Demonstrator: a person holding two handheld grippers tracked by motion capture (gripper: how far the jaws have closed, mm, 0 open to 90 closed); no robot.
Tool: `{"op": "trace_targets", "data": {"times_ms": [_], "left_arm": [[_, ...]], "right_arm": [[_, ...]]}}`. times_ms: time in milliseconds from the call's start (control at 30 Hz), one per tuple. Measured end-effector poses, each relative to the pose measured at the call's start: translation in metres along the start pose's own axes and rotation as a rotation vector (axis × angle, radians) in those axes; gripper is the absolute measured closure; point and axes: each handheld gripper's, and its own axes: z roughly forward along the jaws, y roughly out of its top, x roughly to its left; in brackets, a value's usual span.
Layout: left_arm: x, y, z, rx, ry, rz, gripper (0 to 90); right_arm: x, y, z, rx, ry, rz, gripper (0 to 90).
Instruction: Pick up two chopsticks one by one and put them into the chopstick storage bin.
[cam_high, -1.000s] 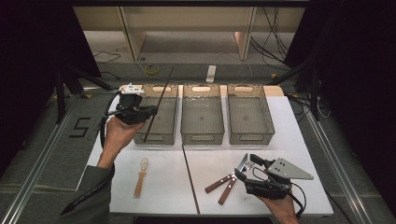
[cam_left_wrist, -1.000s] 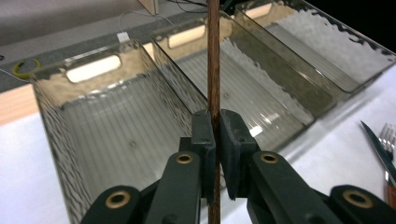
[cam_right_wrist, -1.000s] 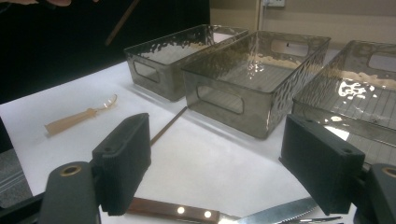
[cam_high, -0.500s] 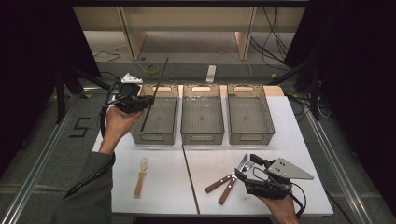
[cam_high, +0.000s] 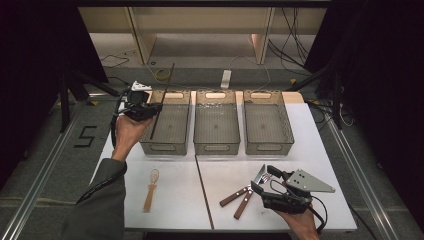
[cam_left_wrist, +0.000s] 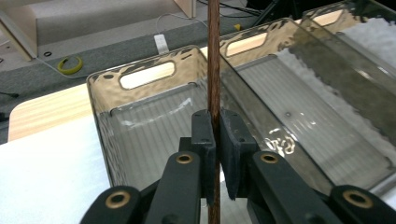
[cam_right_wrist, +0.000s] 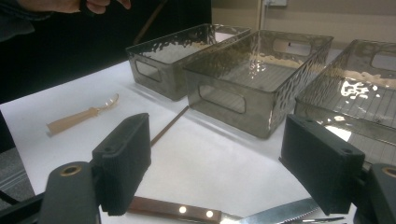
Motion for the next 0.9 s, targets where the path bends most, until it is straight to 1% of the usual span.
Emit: {"op": "trace_targets", "data": {"times_ms": [67, 100, 200, 300, 533, 667, 767, 900], "left_arm": [[0.002, -0.002, 0.003, 0.000, 0.022, 0.005, 84.3], [0.003, -0.003, 0.004, 0.008, 0.025, 0.008, 84.3], [0.005, -0.007, 0.009, 0.009, 0.024, -0.004, 84.3], [0.005, -0.011, 0.012, 0.012, 0.034, 0.001, 84.2], [0.009, -0.020, 0.018, 0.027, 0.040, -0.018, 84.2], [0.009, -0.022, 0.022, 0.040, 0.043, -0.020, 84.2], [0.011, -0.024, 0.024, 0.050, 0.043, -0.035, 84.2], [0.012, -0.027, 0.027, 0.066, 0.045, -0.036, 84.1]], "right_arm": [[0.000, 0.000, 0.000, 0.000, 0.001, 0.000, 24.7], [0.000, 0.000, 0.000, 0.001, 0.000, 0.001, 24.7], [0.000, 0.000, 0.000, 0.000, 0.002, -0.001, 24.7], [0.000, 0.000, 0.000, 0.001, 0.002, -0.001, 24.7], [0.000, 0.000, 0.000, 0.000, 0.004, 0.000, 24.6], [0.000, 0.000, 0.000, 0.003, 0.003, -0.002, 24.6], [0.000, 0.000, 0.000, -0.001, 0.005, 0.000, 24.6], [0.000, 0.000, 0.000, 0.003, 0.004, 0.001, 24.6]]}}
